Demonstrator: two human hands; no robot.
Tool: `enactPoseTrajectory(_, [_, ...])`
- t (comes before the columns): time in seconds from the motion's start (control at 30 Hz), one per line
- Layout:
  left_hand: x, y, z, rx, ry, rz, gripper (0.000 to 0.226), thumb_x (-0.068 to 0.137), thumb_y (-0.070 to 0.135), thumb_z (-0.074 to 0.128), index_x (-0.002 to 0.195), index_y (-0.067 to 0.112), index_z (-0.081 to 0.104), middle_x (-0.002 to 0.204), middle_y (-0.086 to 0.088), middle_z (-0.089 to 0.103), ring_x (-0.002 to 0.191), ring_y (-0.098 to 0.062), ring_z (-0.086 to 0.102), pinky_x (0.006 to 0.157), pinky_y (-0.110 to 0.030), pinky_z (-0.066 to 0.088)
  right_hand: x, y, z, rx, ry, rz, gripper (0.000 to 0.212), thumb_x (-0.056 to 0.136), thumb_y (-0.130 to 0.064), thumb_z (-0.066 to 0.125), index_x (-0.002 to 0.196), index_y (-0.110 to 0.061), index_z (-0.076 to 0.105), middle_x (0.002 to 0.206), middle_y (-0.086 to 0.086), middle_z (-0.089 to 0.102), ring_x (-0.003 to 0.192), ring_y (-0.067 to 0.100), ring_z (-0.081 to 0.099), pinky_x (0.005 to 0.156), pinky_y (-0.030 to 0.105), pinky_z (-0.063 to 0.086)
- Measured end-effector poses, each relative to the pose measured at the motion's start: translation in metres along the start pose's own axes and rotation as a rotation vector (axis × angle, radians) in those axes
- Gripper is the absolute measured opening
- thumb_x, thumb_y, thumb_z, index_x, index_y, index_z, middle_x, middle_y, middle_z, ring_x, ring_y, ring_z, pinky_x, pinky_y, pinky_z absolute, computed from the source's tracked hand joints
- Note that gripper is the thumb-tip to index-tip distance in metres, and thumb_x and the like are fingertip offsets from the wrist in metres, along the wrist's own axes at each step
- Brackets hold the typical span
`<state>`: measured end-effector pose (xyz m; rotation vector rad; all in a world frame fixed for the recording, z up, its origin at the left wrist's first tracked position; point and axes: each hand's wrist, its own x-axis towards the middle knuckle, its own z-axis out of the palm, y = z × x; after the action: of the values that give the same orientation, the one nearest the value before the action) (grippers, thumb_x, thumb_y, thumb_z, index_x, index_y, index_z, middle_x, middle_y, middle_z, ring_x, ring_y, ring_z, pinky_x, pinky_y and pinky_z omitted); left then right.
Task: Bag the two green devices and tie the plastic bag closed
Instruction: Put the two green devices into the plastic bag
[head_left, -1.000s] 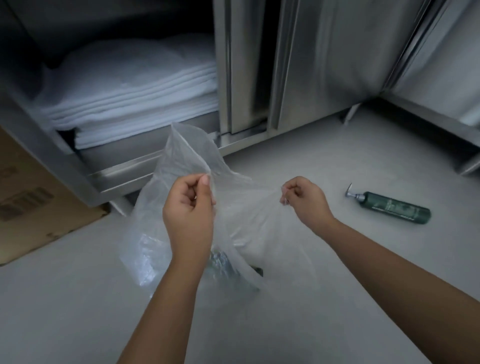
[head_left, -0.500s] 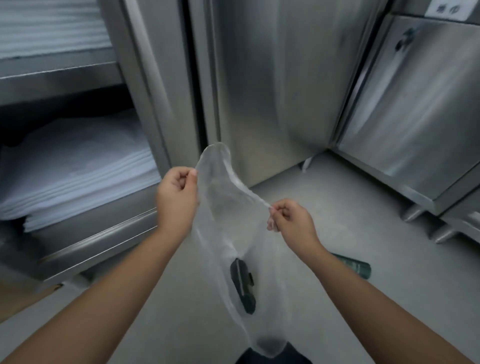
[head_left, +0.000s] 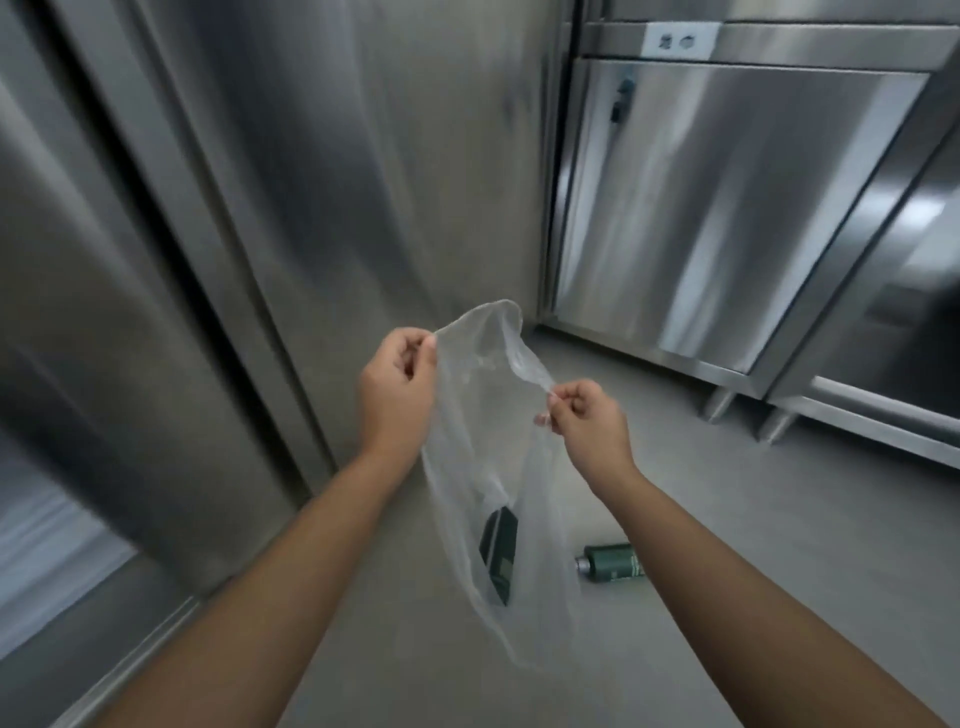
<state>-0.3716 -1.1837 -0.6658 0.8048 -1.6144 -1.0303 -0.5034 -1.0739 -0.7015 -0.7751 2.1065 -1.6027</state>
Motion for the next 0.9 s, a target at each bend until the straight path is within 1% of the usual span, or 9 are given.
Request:
enactPoseTrajectory(0.1, [0.026,-0.012,0.016,-0.019,-0.053,0.047,0.024,0.090,0.016,0.053,0.069,0.029,0.053,0.063,0.006,0.056,0.058,-0.006,0.048,0.057,-0.024,0.042,0.021,0.005,0.008,0.027,0.073,0.020,0.021,0.090,-0.010,0.051,0.072,-0.021,0.052,0.066,0.000,0.064,0.083,0.034,0.067,0.078,0.050,0.052])
enactPoseTrajectory(0.2, [0.041,-0.020,0.026,0.001,-0.111,0.099,0.016,0.090,0.020,0.052,0.075,0.025,0.057,0.064,0.006,0.057,0.057,-0.005,0.048,0.055,-0.024,0.041,0.033,0.010,0.014,0.059,0.126,0.022,0.022,0.089,-0.011,0.051,0.070,-0.022,0.052,0.066,-0.001,0.064,0.085,0.032,0.067,0.079,0.048,0.052])
enactPoseTrajectory(0.3, [0.040,-0.033,0.035,0.019,-0.152,0.130,0.012,0.090,0.021,0.053,0.080,0.023,0.058,0.065,0.010,0.057,0.056,-0.001,0.048,0.057,-0.025,0.042,0.036,0.025,0.017,0.070,0.145,0.022,0.021,0.089,-0.011,0.052,0.071,-0.023,0.053,0.070,0.000,0.065,0.086,0.033,0.067,0.080,0.048,0.052])
enactPoseTrajectory(0.4, [0.017,-0.051,0.046,0.006,-0.217,0.110,0.017,0.090,0.021,0.054,0.076,0.029,0.058,0.065,0.007,0.058,0.057,-0.005,0.049,0.057,-0.028,0.044,0.027,0.054,0.014,0.063,0.143,0.041,0.021,0.089,-0.010,0.052,0.073,-0.023,0.054,0.071,0.000,0.066,0.086,0.033,0.066,0.080,0.046,0.052])
enactPoseTrajectory(0.5, [-0.016,-0.070,0.058,-0.019,-0.252,0.089,0.021,0.089,0.021,0.056,0.072,0.034,0.056,0.062,0.003,0.056,0.055,-0.010,0.046,0.055,-0.033,0.042,0.014,0.088,0.001,0.047,0.124,0.063,0.019,0.088,-0.010,0.053,0.073,-0.021,0.055,0.070,0.000,0.066,0.083,0.034,0.064,0.076,0.044,0.052])
enactPoseTrajectory(0.6, [-0.048,-0.085,0.068,-0.046,-0.255,0.043,0.021,0.088,0.020,0.057,0.071,0.032,0.058,0.061,0.002,0.055,0.055,-0.013,0.045,0.056,-0.035,0.041,0.002,0.116,-0.019,0.043,0.092,0.064,0.017,0.087,-0.009,0.055,0.074,-0.019,0.057,0.071,0.003,0.067,0.073,0.020,0.063,0.072,0.033,0.050])
enactPoseTrajectory(0.7, [-0.078,-0.094,0.075,-0.016,-0.294,0.000,0.018,0.087,0.021,0.058,0.072,0.031,0.058,0.061,0.004,0.057,0.054,-0.006,0.047,0.057,-0.029,0.042,-0.011,0.141,-0.038,0.069,0.066,0.081,0.014,0.087,-0.008,0.056,0.076,-0.017,0.058,0.072,0.003,0.068,0.069,0.011,0.063,0.071,0.025,0.049])
enactPoseTrajectory(0.8, [-0.104,-0.098,0.078,0.025,-0.305,-0.013,0.017,0.086,0.022,0.059,0.071,0.028,0.059,0.059,0.002,0.057,0.051,-0.004,0.047,0.054,-0.025,0.042,-0.022,0.165,-0.053,0.089,0.037,0.109,0.014,0.086,-0.008,0.057,0.076,-0.018,0.059,0.072,0.002,0.069,0.067,0.009,0.062,0.066,0.021,0.047])
enactPoseTrajectory(0.9, [-0.124,-0.100,0.080,0.018,-0.270,-0.032,0.016,0.086,0.022,0.060,0.070,0.028,0.059,0.057,0.008,0.057,0.050,-0.002,0.048,0.052,-0.019,0.042,-0.031,0.184,-0.067,0.110,0.010,0.134,0.015,0.085,-0.007,0.059,0.076,-0.018,0.059,0.071,0.002,0.068,0.065,0.006,0.063,0.063,0.019,0.048])
